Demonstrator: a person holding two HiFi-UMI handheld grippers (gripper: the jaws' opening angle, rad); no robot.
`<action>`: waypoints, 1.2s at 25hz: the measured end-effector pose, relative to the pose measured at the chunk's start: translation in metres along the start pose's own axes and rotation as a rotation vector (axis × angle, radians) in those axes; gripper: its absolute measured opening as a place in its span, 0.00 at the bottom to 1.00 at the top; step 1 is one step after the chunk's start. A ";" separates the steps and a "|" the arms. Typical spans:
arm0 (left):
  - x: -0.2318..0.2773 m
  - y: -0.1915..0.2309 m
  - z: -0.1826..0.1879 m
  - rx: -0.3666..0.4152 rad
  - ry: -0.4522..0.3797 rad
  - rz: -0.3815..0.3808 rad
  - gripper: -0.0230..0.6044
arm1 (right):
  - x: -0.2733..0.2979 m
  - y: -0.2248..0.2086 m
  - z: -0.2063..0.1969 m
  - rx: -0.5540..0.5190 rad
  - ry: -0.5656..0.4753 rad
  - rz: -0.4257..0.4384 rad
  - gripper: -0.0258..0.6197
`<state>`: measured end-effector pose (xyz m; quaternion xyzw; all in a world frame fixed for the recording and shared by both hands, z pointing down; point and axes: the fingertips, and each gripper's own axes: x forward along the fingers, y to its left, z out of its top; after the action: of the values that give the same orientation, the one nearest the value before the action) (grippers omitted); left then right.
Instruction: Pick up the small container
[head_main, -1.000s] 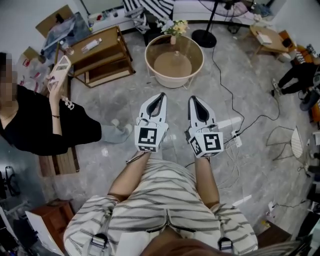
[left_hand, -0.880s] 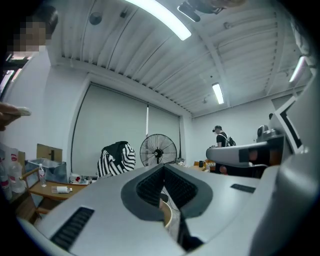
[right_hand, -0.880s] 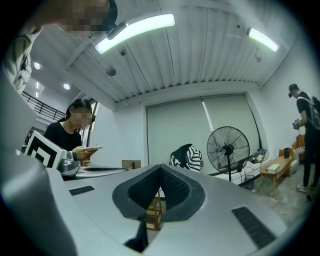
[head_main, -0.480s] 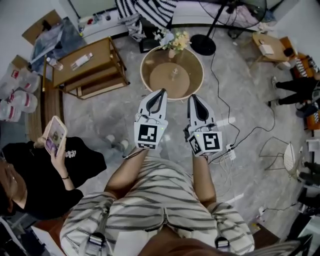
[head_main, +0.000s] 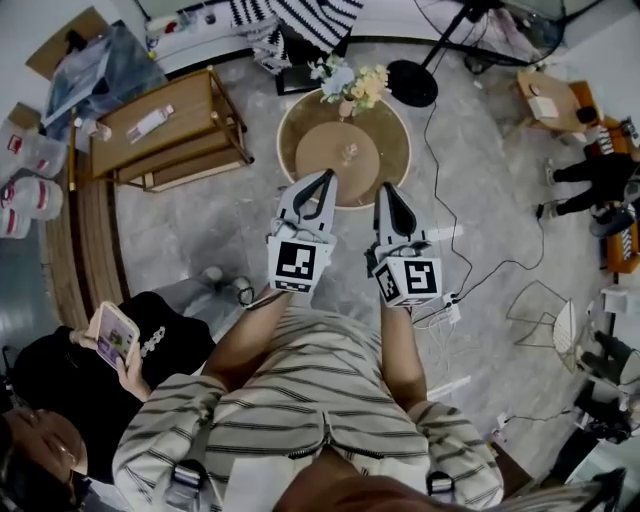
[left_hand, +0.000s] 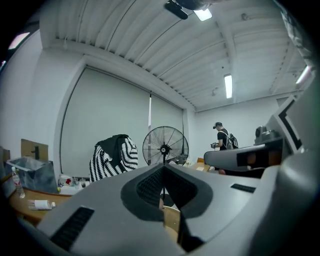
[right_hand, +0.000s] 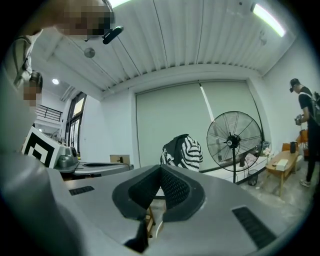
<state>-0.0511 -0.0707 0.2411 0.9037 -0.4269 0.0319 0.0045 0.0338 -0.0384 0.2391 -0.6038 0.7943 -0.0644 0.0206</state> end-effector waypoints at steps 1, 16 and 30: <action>0.005 0.003 -0.004 -0.003 0.009 0.005 0.04 | 0.007 -0.003 -0.004 0.003 0.007 0.007 0.06; 0.097 0.027 -0.100 -0.063 0.162 0.203 0.04 | 0.100 -0.085 -0.083 0.047 0.126 0.165 0.06; 0.130 0.015 -0.228 -0.122 0.209 0.254 0.04 | 0.127 -0.121 -0.223 0.075 0.229 0.183 0.06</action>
<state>0.0078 -0.1727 0.4766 0.8322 -0.5362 0.0999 0.0997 0.0903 -0.1746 0.4815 -0.5163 0.8402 -0.1604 -0.0417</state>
